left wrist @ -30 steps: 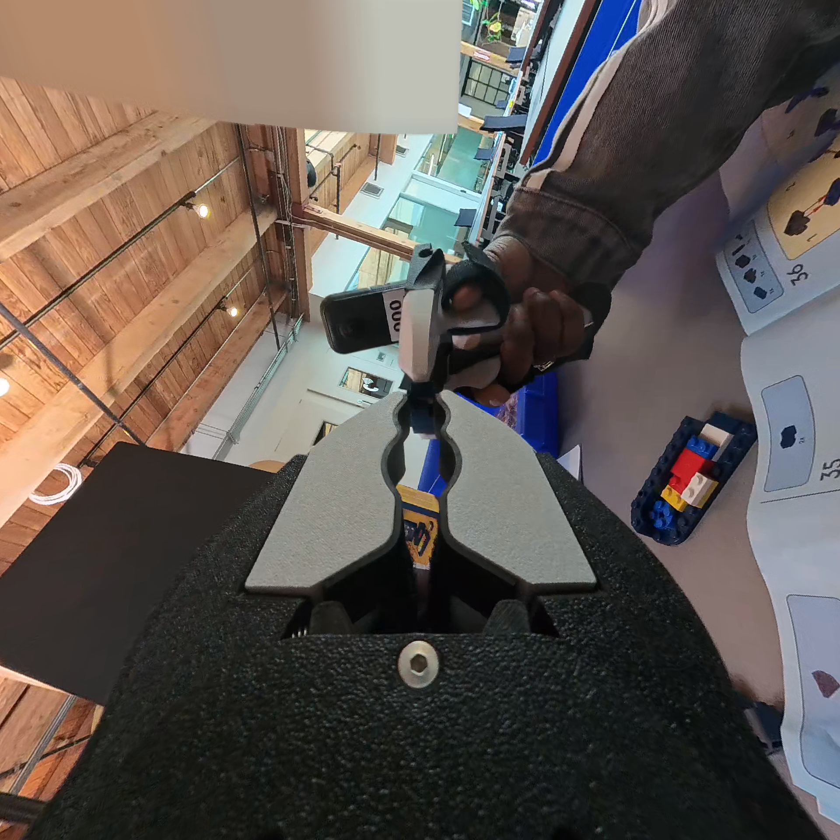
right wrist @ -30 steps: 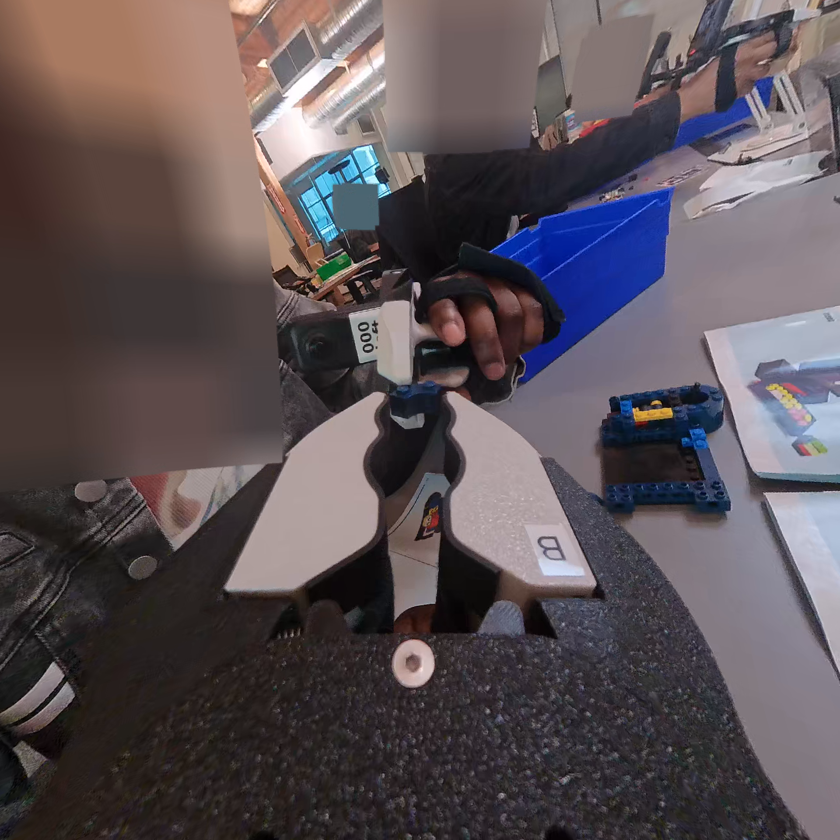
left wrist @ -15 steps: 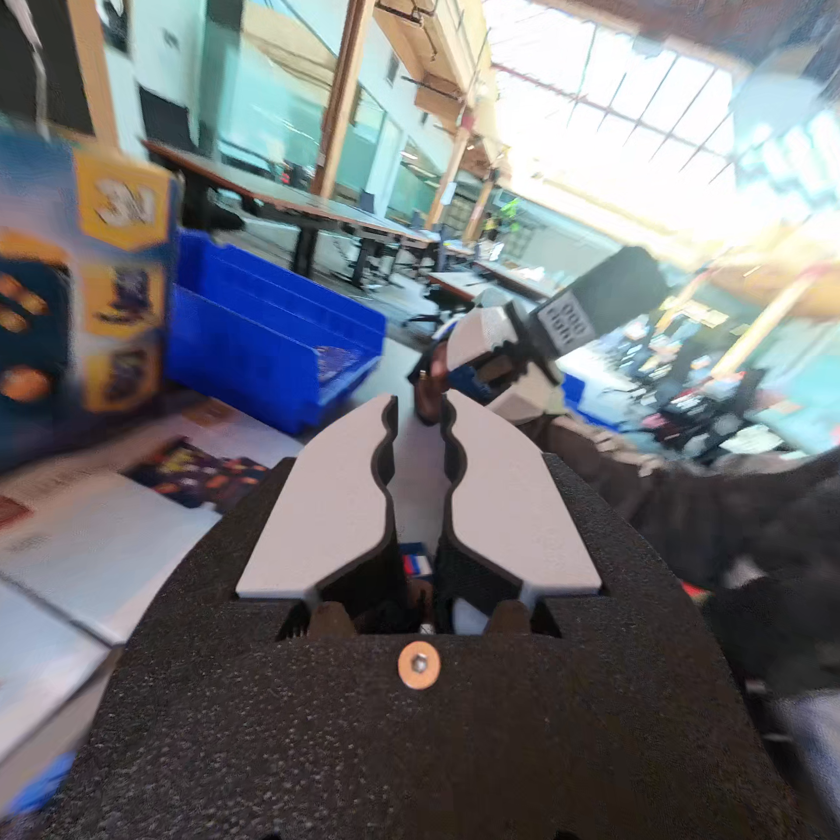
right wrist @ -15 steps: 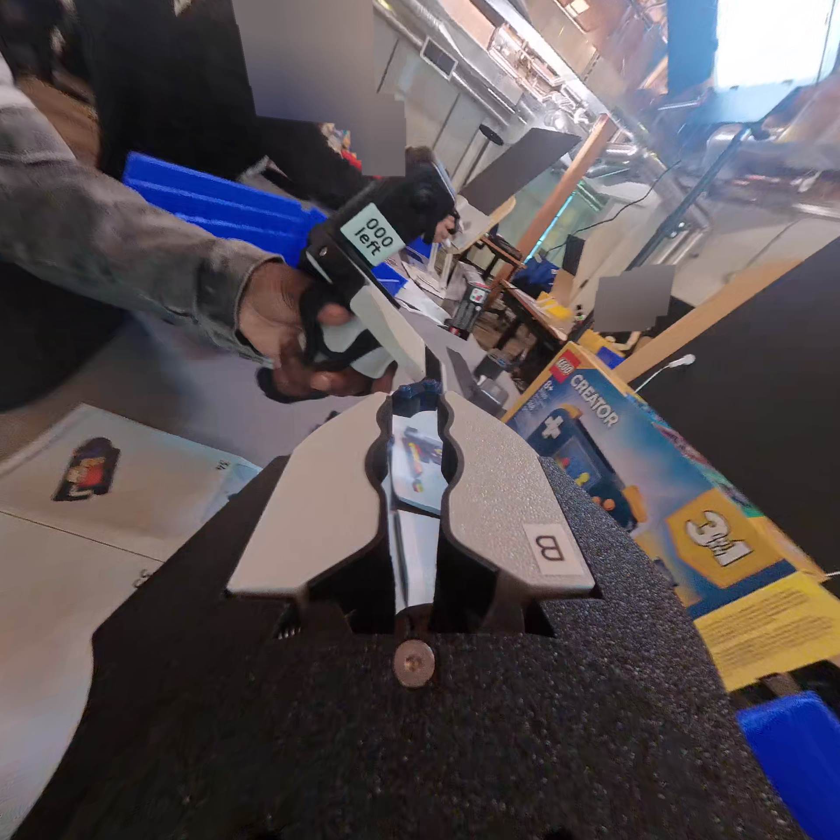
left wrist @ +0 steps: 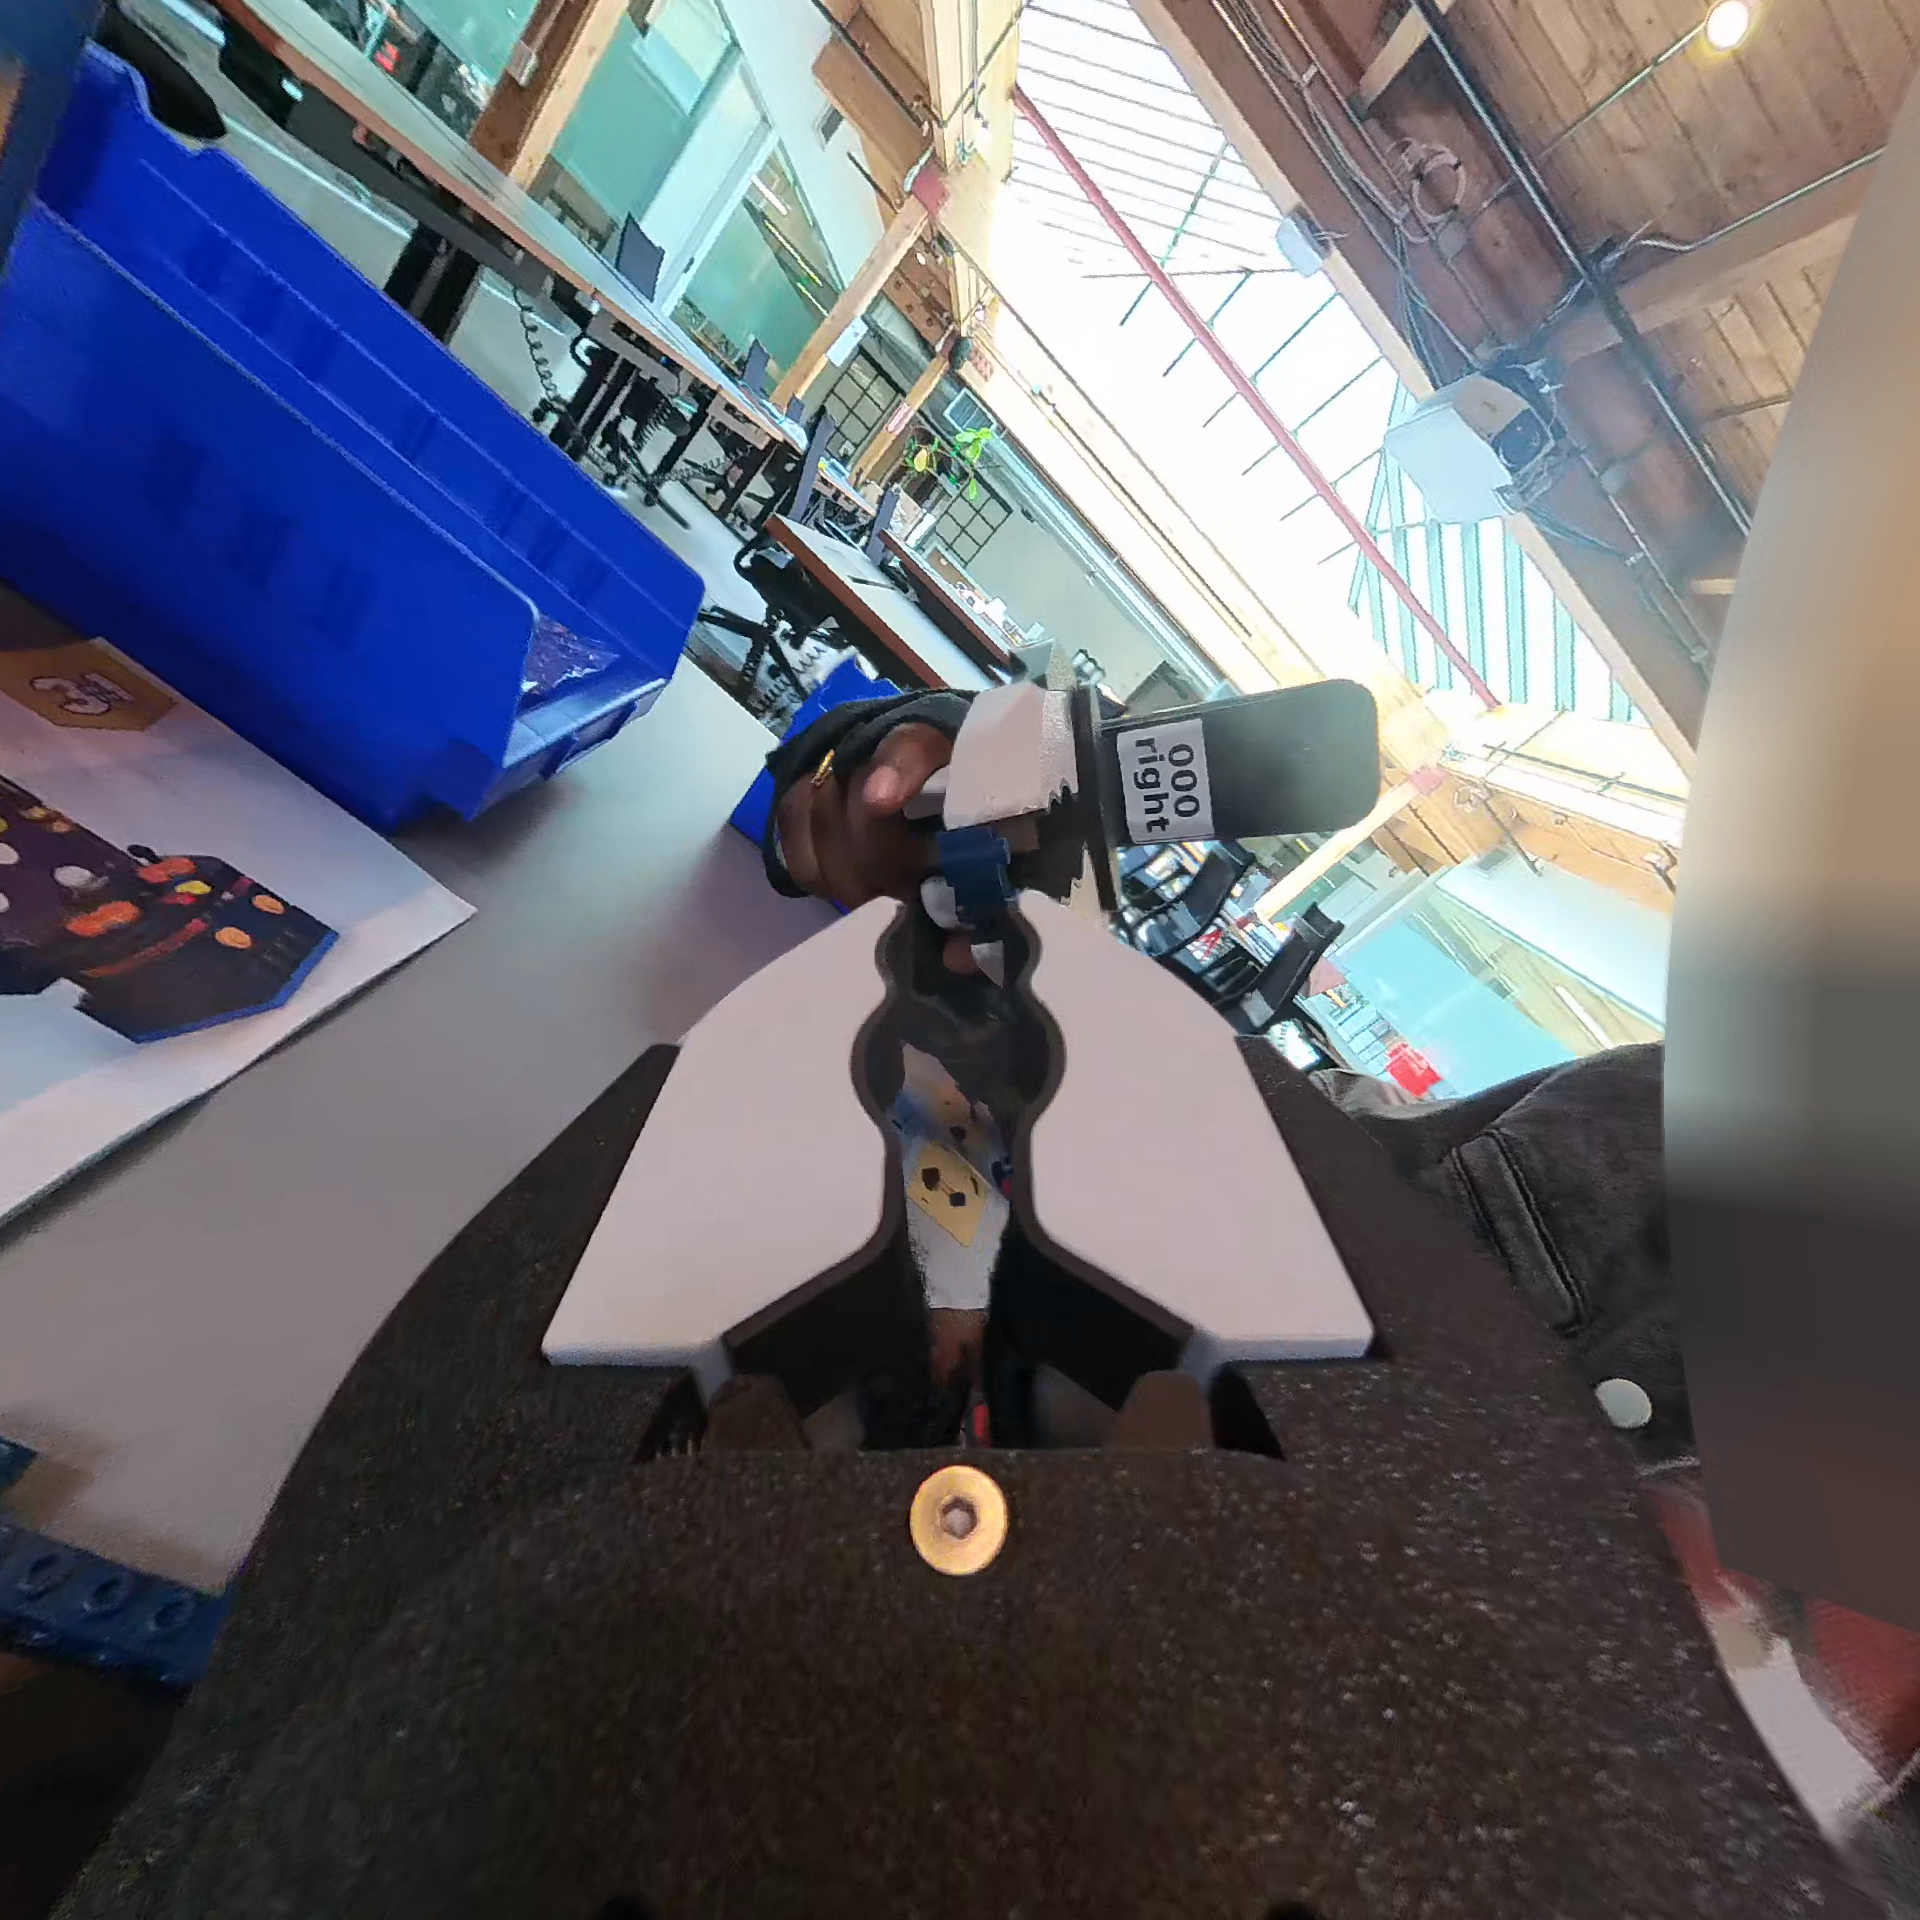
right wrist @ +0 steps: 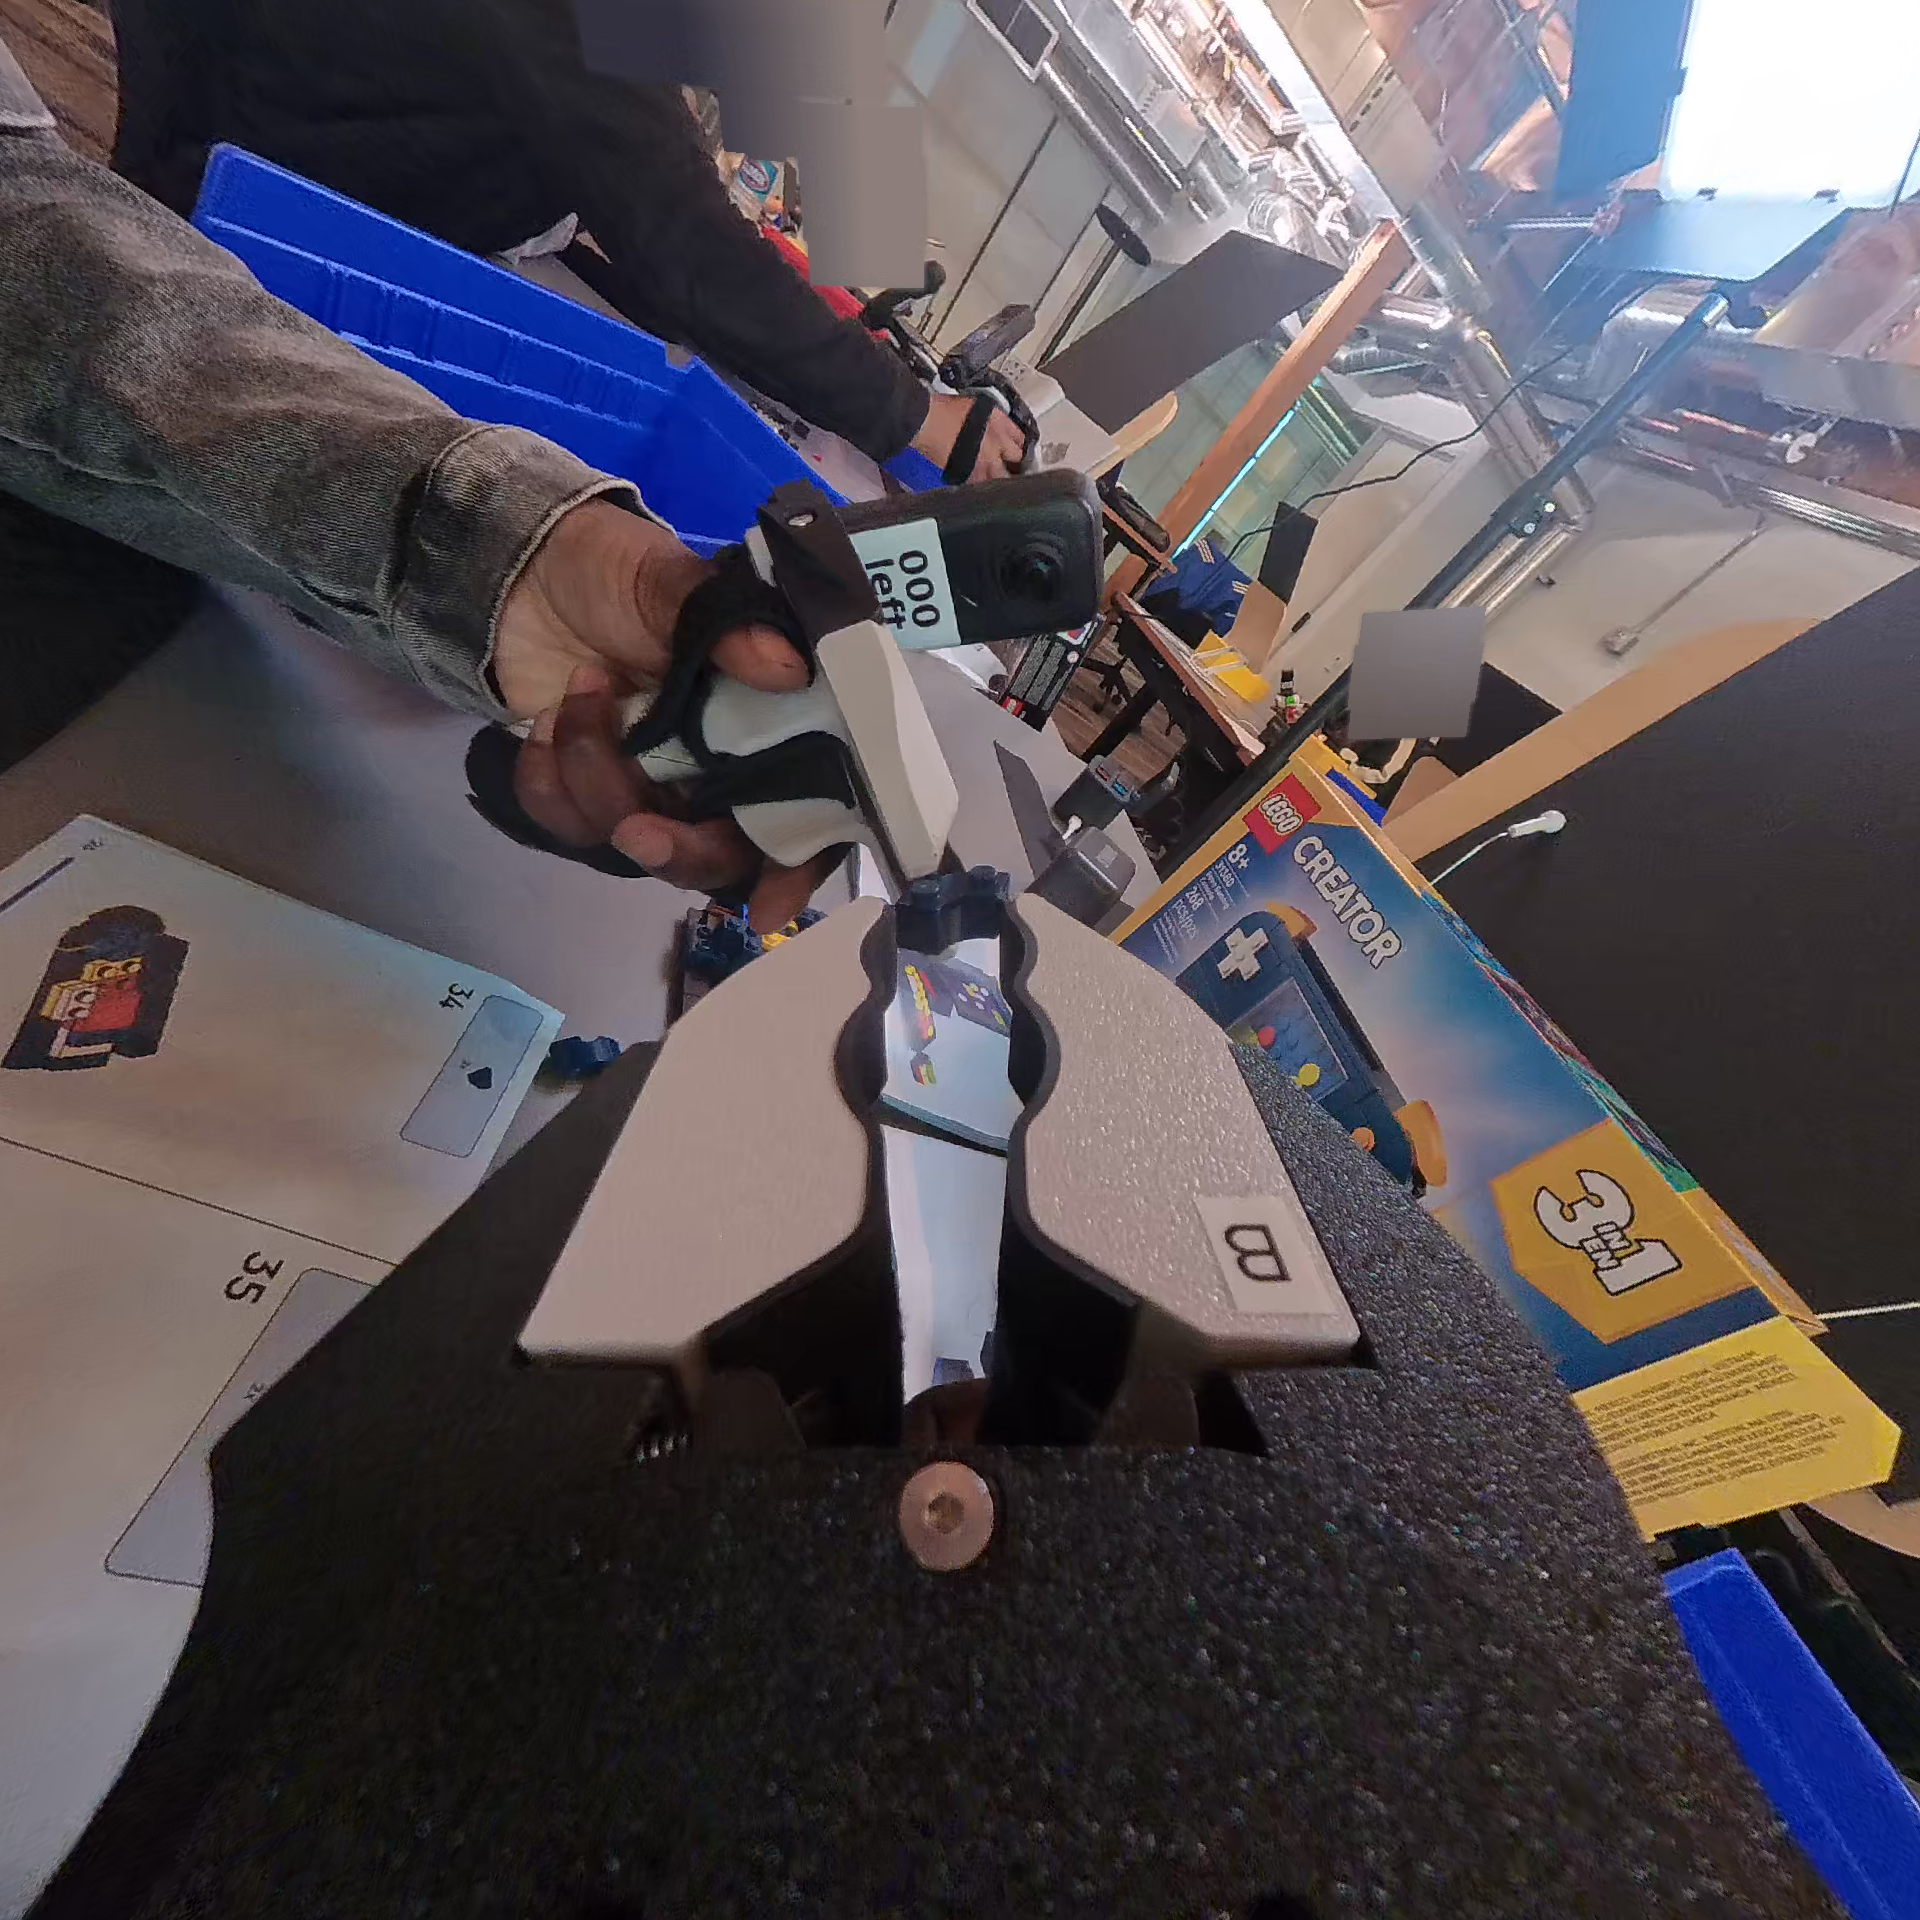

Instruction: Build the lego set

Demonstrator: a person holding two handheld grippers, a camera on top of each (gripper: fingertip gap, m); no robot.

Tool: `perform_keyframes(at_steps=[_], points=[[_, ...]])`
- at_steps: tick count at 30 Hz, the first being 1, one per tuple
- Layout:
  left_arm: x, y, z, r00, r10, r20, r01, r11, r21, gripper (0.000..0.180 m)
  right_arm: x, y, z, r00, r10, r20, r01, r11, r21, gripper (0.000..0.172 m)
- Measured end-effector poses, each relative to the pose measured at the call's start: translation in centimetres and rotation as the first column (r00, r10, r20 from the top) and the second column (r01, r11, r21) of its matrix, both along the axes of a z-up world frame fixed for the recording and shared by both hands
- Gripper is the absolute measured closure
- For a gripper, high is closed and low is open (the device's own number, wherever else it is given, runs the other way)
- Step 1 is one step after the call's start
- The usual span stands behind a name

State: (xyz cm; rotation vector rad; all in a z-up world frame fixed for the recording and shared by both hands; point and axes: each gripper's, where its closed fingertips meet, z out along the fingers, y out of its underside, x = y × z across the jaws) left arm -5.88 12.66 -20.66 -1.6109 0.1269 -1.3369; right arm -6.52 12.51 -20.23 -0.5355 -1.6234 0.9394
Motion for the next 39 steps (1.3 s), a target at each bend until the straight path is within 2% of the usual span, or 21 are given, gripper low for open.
perform_keyframes(at_steps=[3,13,15,17,19,21,23,25,32,39], points=[[0.1,0.0,0.2,0.999,-0.016,0.042,0.016,1.000,-0.010,0.165,-0.1,-0.1,-0.3,1.000,-0.001,0.011,0.001,1.000,0.013,0.153],[-0.1,0.2,-0.3,1.000,0.016,-0.003,-0.016,1.000,-0.014,0.171,-0.4,0.1,-0.9,0.999,-0.010,0.031,0.010,1.000,0.017,0.153],[-0.1,0.3,-0.6,1.000,0.017,-0.018,-0.018,0.999,-0.026,0.172,-0.3,0.3,-1.4,0.996,-0.011,0.086,0.012,1.000,-0.006,0.153],[-0.2,0.1,-1.1,0.999,0.002,-0.037,-0.004,0.999,-0.052,0.172,0.0,1.2,-2.5,0.979,-0.014,0.205,0.030,0.997,-0.075,0.151],[-0.3,0.1,-2.4,0.998,-0.011,-0.065,0.003,0.991,-0.134,0.171,0.8,2.0,-4.6,0.920,0.005,0.393,0.069,0.982,-0.174,0.149],[-0.1,-0.1,-4.7,0.994,-0.056,-0.098,0.030,0.967,-0.254,0.171,1.9,2.0,-7.4,0.823,0.052,0.565,0.123,0.956,-0.267,0.137],[0.2,-0.1,-6.8,0.988,-0.088,-0.127,0.036,0.930,-0.365,0.171,2.8,1.7,-10.3,0.743,0.068,0.666,0.160,0.948,-0.275,0.126],[0.9,-0.3,-8.4,0.978,-0.134,-0.157,0.049,0.890,-0.453,0.171,3.4,1.8,-12.3,0.706,0.044,0.707,0.174,0.957,-0.233,0.117],[0.9,0.9,-11.6,0.932,-0.250,-0.264,0.036,0.787,-0.615,0.171,3.3,1.6,-13.7,0.705,0.136,0.697,0.172,0.920,-0.353,0.117],[0.6,0.8,-12.9,0.948,-0.235,-0.212,0.029,0.730,-0.682,0.171,2.0,2.0,-12.2,0.833,0.062,0.550,0.129,0.944,-0.303,0.137]])
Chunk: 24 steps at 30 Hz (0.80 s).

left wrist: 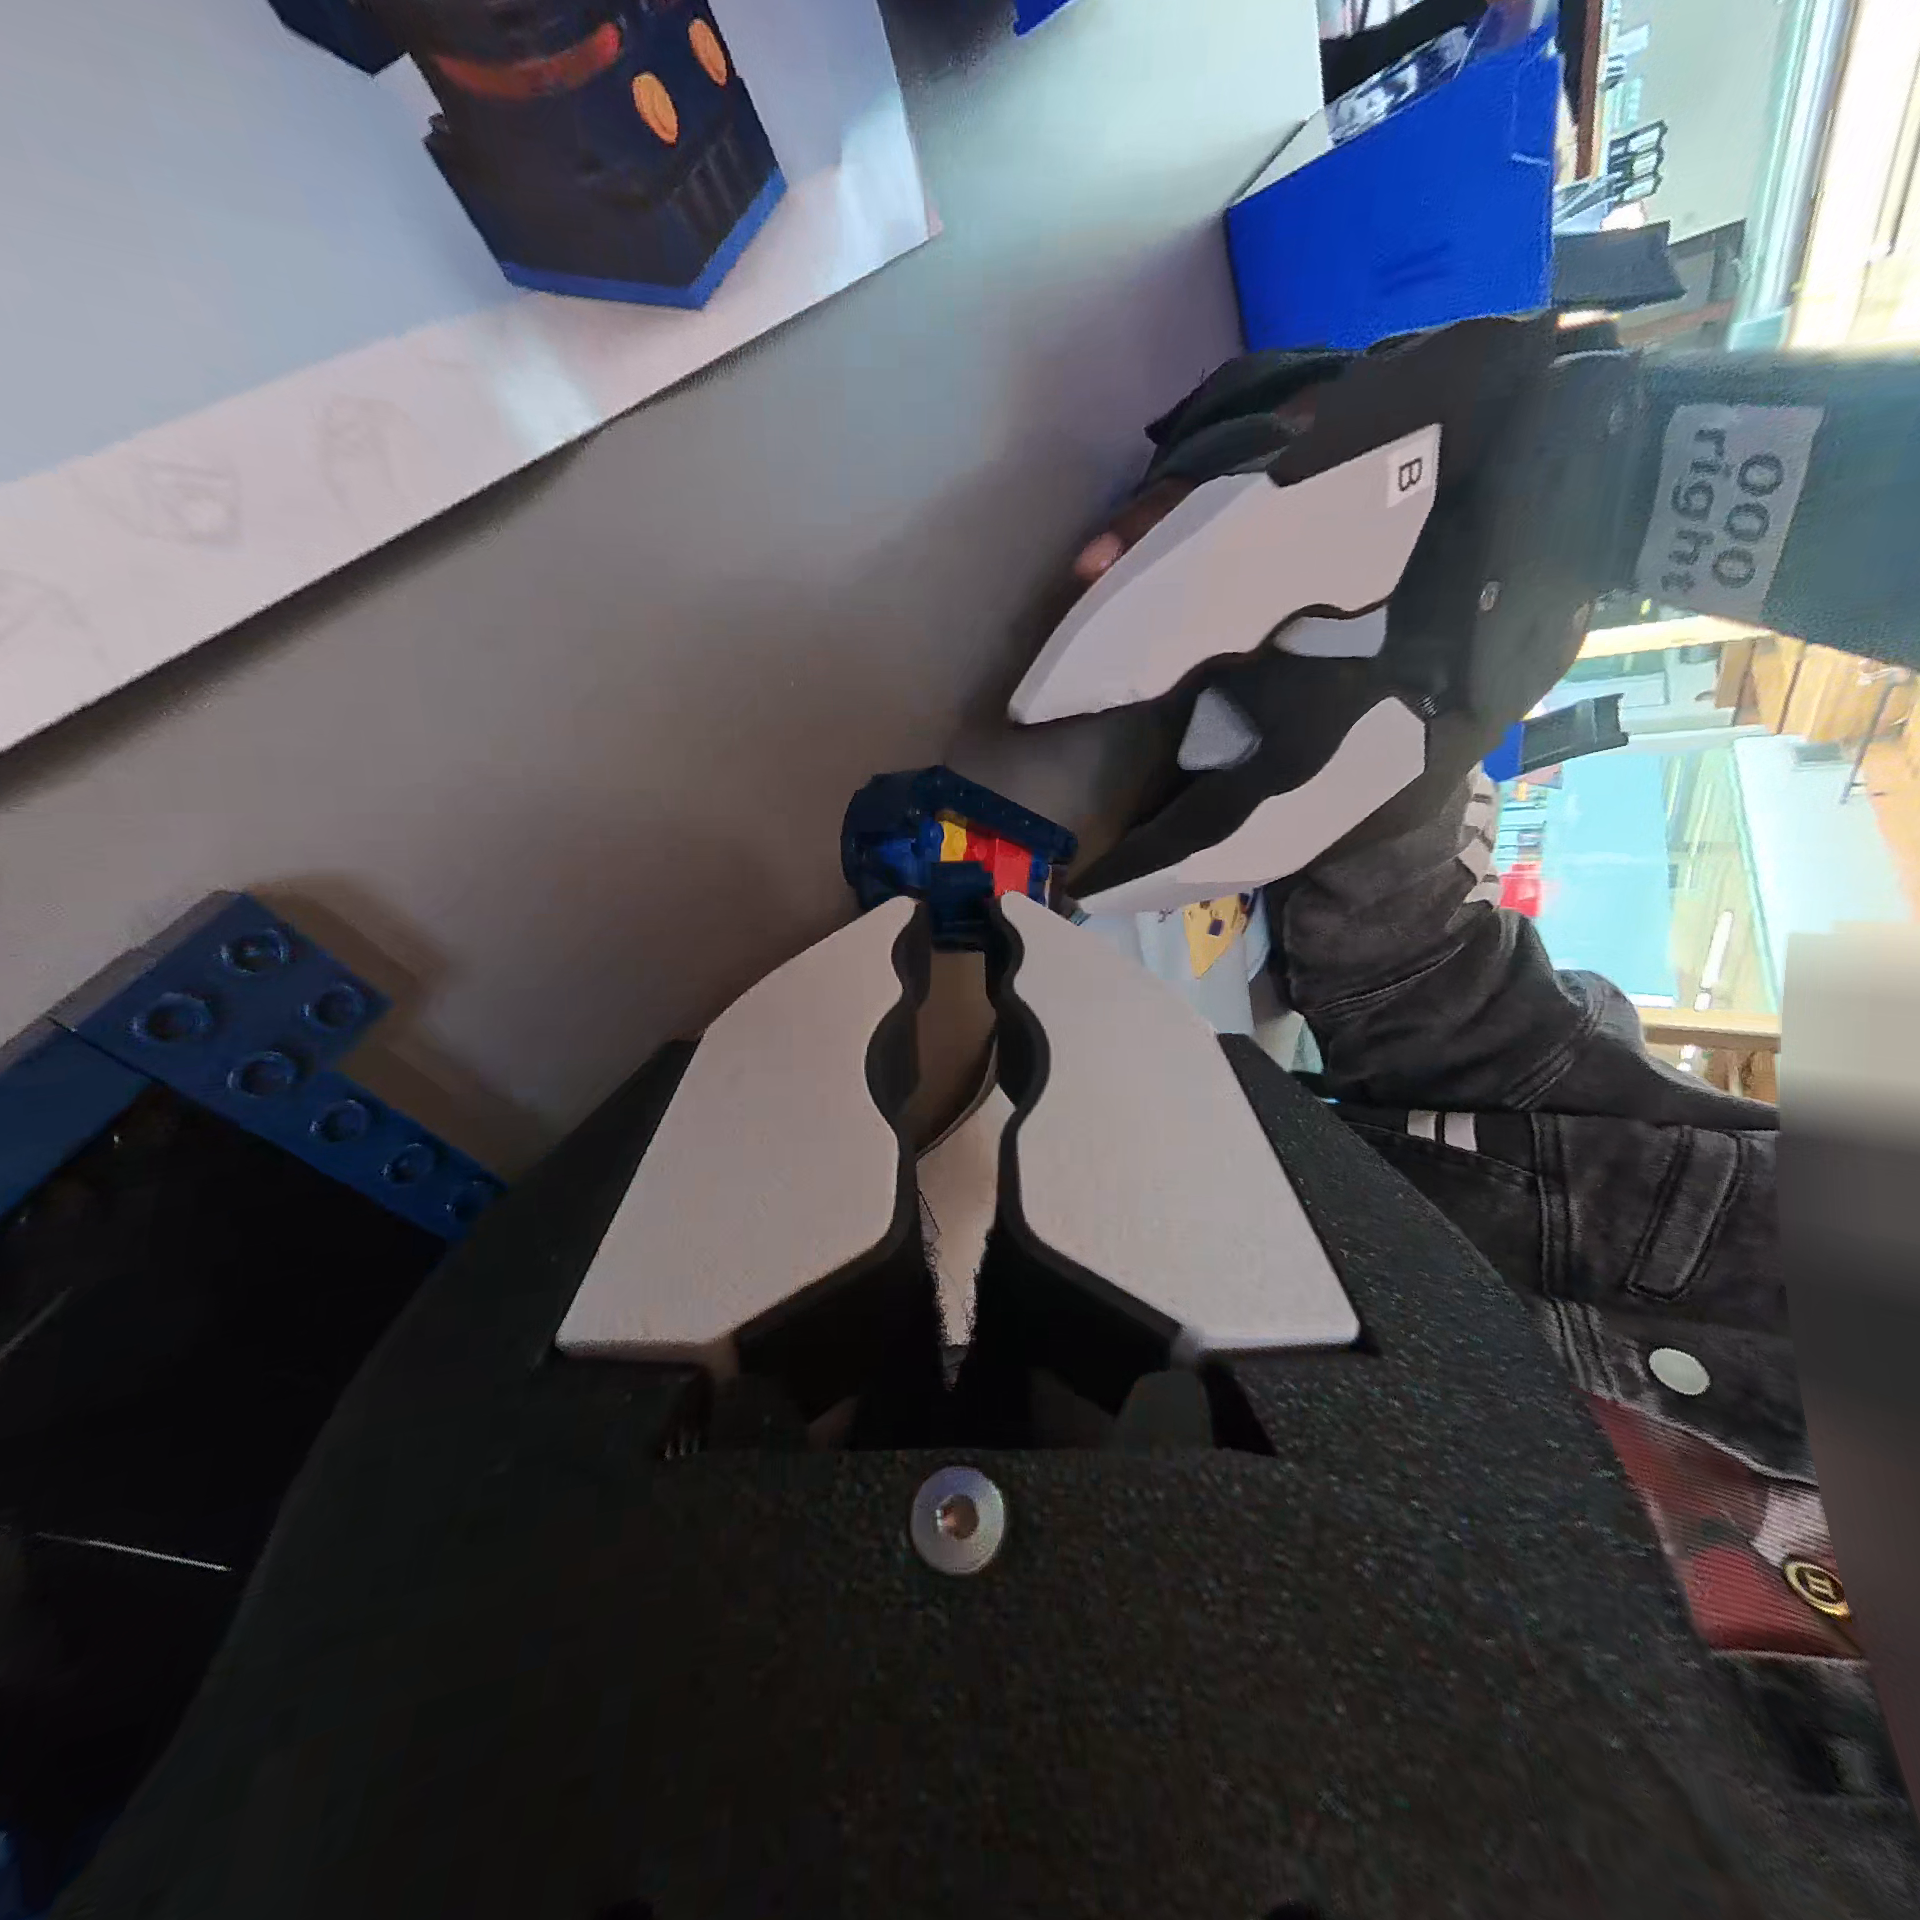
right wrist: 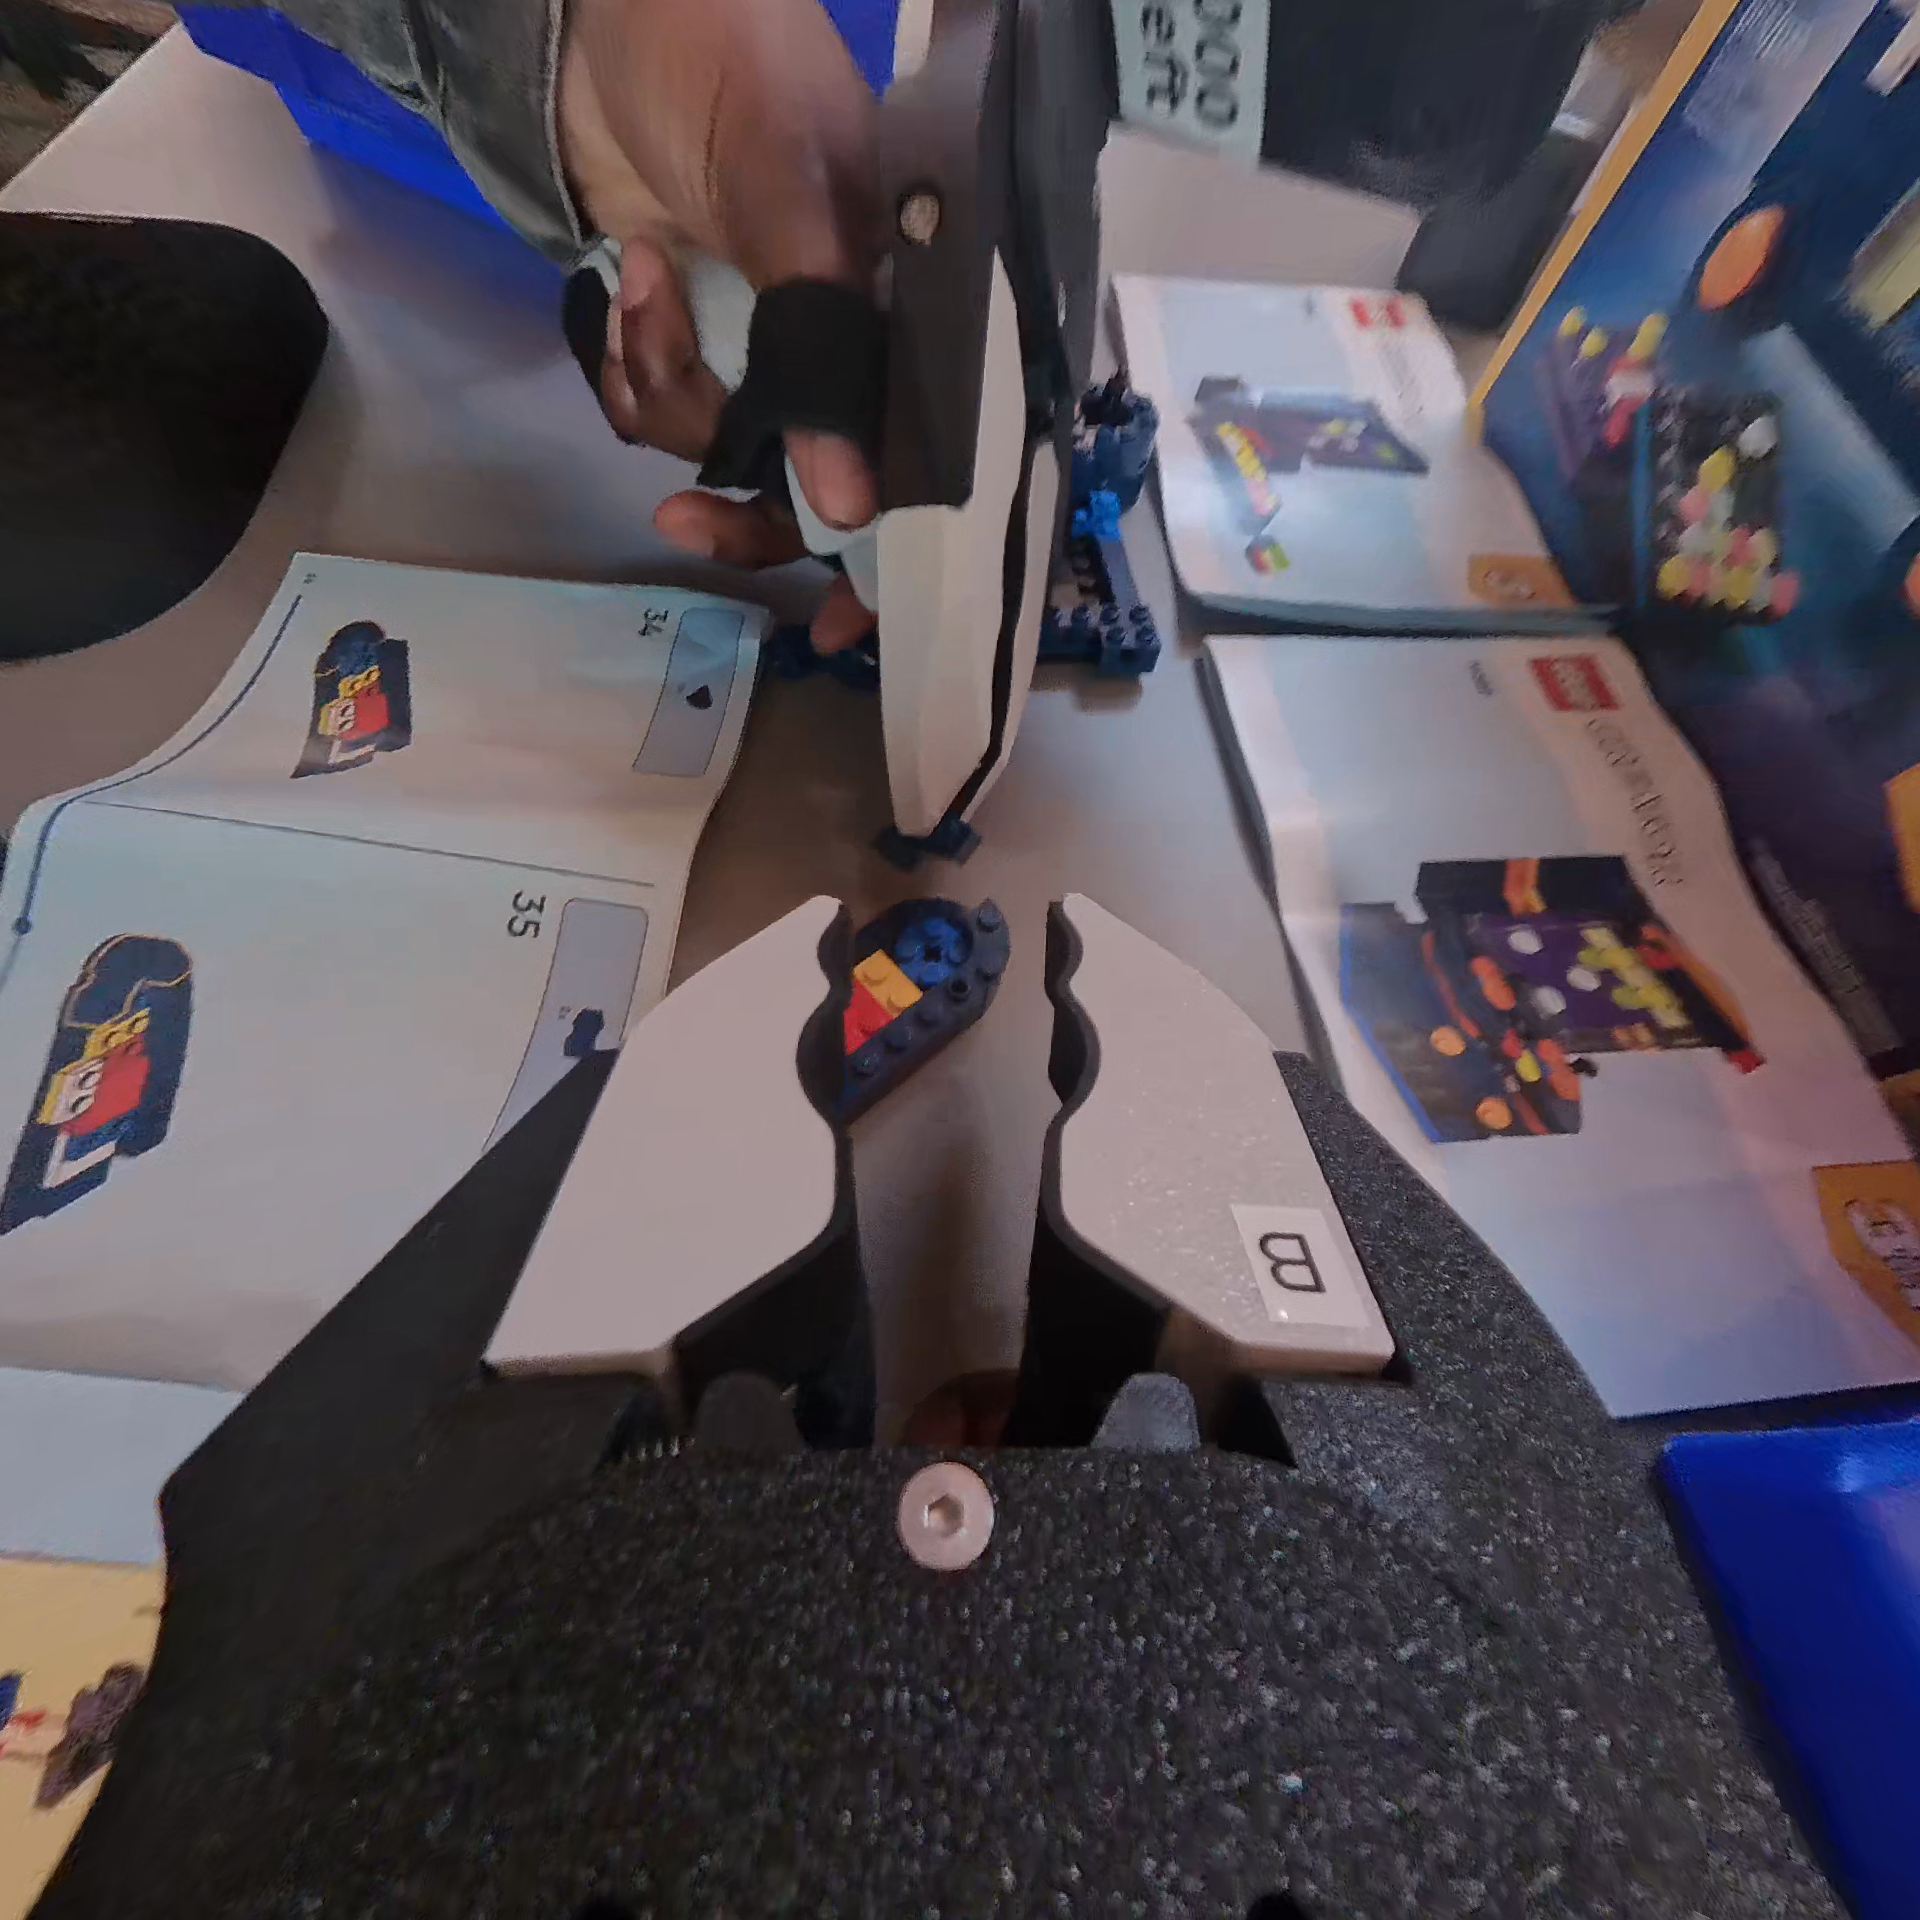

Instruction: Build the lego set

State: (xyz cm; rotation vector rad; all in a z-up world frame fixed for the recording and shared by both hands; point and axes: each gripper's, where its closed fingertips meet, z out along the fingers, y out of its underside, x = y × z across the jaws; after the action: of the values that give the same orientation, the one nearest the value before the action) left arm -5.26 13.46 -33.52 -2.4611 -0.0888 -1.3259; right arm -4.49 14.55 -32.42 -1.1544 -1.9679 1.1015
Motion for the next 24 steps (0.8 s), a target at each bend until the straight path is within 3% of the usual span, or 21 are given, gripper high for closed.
perform_keyframes(at_steps=[6,15,24], points=[[0.0,0.0,0.5,0.991,0.055,0.122,-0.054,0.998,-0.011,0.171,-1.4,-1.2,0.6,0.996,0.011,-0.085,0.004,0.986,0.168,0.142],[0.4,0.0,0.4,0.984,0.054,0.172,-0.054,0.999,-0.009,0.171,-1.8,-1.7,-0.3,0.999,0.020,-0.047,-0.007,0.963,0.270,0.151],[0.2,-0.1,0.5,0.979,0.051,0.199,-0.052,0.999,-0.002,0.171,-1.7,-1.4,-0.6,1.000,0.009,-0.027,-0.001,0.955,0.298,0.148]])
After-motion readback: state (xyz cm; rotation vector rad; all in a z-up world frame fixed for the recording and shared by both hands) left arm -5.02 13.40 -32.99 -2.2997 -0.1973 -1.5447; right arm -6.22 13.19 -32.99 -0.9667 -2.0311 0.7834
